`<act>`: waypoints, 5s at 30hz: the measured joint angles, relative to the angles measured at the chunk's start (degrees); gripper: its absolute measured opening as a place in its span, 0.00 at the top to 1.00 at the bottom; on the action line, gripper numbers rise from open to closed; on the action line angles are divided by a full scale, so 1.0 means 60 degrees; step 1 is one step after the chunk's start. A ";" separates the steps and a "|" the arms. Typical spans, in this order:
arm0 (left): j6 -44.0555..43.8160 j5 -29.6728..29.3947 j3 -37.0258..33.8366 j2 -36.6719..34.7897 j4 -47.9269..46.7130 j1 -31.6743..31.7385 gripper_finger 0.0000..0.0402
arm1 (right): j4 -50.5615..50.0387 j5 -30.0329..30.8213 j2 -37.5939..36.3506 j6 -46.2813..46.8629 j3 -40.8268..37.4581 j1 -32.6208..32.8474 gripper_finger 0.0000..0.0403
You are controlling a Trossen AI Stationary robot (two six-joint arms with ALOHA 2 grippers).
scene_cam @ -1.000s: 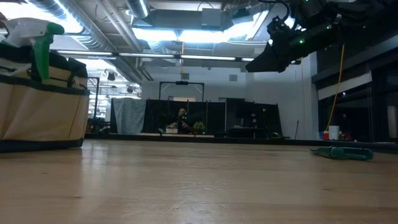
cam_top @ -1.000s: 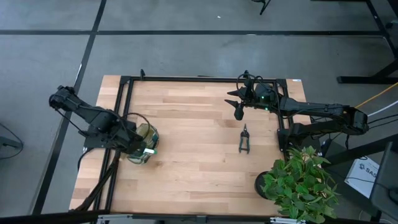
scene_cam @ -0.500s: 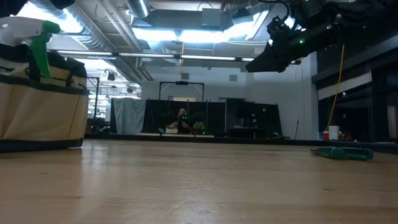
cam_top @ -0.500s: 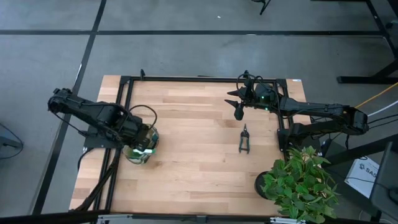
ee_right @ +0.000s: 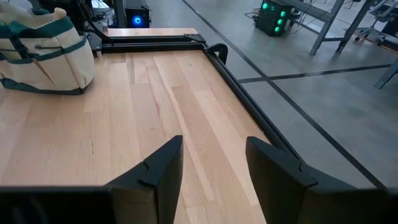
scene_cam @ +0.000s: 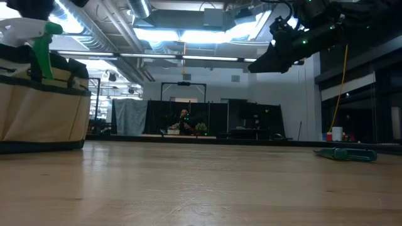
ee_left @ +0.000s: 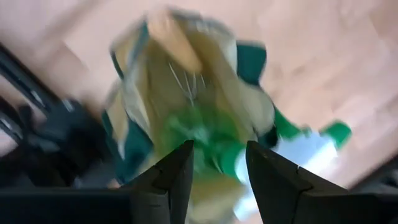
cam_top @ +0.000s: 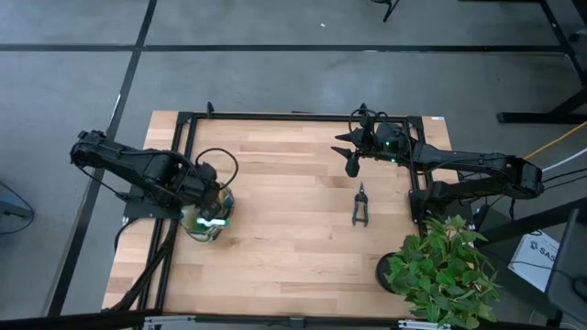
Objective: Pick & Place Garden tools in Gardening bag
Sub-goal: Put the green shear scissors into the gardening bag
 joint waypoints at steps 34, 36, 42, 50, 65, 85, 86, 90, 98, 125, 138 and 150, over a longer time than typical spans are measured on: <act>1.1817 -0.3839 -0.1087 -0.1853 0.8127 -0.0170 0.64 | 0.0000 0.0001 0.0002 0.0000 0.0000 0.0000 0.56; 1.2124 -0.3342 -0.1725 -0.2320 0.9048 0.0001 0.64 | 0.0000 0.0002 0.0002 0.0000 -0.0001 0.0000 0.56; 1.2593 -0.2134 -0.3797 -0.3734 1.1409 0.0577 0.64 | 0.0000 0.0004 0.0000 0.0000 -0.0001 0.0000 0.56; 1.2260 -0.1589 -0.5864 -0.4974 1.3034 0.0983 0.64 | 0.0004 0.0001 0.0001 0.0005 -0.0001 0.0000 0.56; 1.0732 -0.1573 -0.6342 -0.4838 1.2859 0.0975 0.64 | 0.0365 -0.0103 0.0004 0.2127 -0.0004 0.0000 0.56; 1.0728 -0.1577 -0.6342 -0.4834 1.2859 0.0975 0.64 | -0.2101 -0.2775 0.0004 0.7324 -0.0001 0.0058 0.56; 1.0728 -0.1577 -0.6342 -0.4834 1.2859 0.0975 0.64 | -0.2500 -0.2800 0.0004 0.7432 -0.0004 0.0058 0.56; 1.0726 -0.1581 -0.6342 -0.4834 1.2859 0.0975 0.64 | -0.4185 -0.2951 0.0004 0.7586 -0.0001 0.0062 0.56; 1.0727 -0.1581 -0.6342 -0.4834 1.2859 0.0975 0.64 | -0.5560 -0.2772 0.0004 0.7727 -0.0004 0.0066 0.56; 1.0725 -0.1584 -0.6339 -0.4834 1.2859 0.0975 0.64 | -0.9136 -0.2306 0.0684 0.7759 0.0004 0.0687 0.56; 1.0726 -0.1584 -0.6339 -0.4834 1.2859 0.0975 0.64 | -0.8420 -0.2343 0.2098 0.8304 0.0004 0.1794 0.56; 1.0728 -0.1584 -0.6339 -0.4834 1.2859 0.0975 0.64 | -0.8019 -0.1607 0.2180 0.8082 0.0004 0.2560 0.56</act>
